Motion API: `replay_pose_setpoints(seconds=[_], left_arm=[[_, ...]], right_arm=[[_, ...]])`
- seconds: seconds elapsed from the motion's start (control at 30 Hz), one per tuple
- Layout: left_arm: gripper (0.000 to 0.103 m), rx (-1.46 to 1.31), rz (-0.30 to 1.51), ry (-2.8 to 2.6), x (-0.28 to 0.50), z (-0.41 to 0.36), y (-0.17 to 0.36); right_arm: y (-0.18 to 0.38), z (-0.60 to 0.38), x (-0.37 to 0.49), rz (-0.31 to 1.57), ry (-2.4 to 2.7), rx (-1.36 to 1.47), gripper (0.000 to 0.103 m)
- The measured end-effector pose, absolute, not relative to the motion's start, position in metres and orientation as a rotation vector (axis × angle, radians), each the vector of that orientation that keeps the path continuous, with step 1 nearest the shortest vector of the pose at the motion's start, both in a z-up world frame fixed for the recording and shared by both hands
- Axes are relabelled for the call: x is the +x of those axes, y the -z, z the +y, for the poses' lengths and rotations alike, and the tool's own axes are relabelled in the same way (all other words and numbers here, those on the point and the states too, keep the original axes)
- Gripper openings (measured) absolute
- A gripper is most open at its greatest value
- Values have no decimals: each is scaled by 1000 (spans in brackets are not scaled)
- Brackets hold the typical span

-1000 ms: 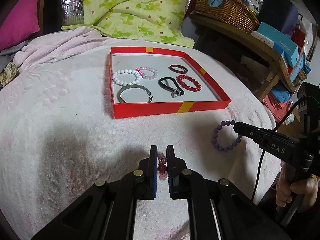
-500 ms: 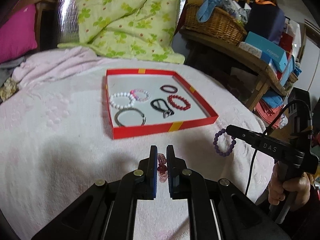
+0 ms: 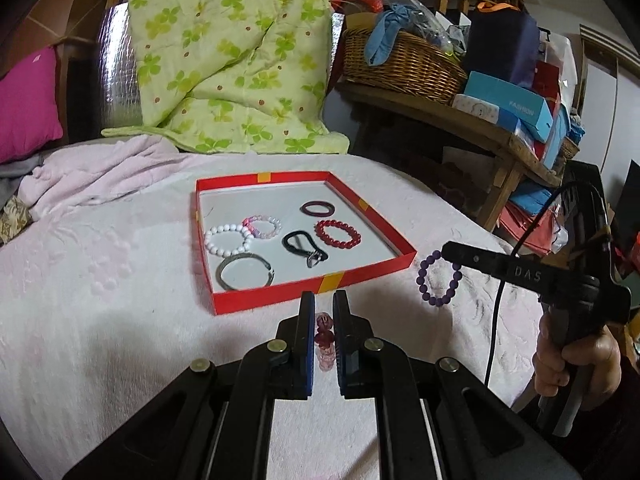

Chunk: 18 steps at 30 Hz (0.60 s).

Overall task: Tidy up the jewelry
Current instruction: 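Carry the crystal bracelet into the red box with left while right carries the purple bracelet there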

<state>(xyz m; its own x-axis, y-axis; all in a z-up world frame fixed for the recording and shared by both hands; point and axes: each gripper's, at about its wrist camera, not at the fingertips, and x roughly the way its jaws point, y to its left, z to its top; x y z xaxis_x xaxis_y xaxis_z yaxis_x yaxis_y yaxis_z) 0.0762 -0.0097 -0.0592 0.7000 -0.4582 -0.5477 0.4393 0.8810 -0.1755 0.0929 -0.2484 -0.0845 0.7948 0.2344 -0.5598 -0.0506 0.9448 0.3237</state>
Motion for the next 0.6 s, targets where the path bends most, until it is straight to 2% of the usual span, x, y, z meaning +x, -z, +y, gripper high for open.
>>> replay_pose_setpoints(seconds=[0.4, 0.6], left_arm=[[9, -90, 564, 567, 126, -26, 13], [9, -116, 528, 572, 150, -43, -4]], right_arm=[[56, -262, 124, 532, -165, 335, 11], [56, -268, 147, 545, -180, 396, 11]])
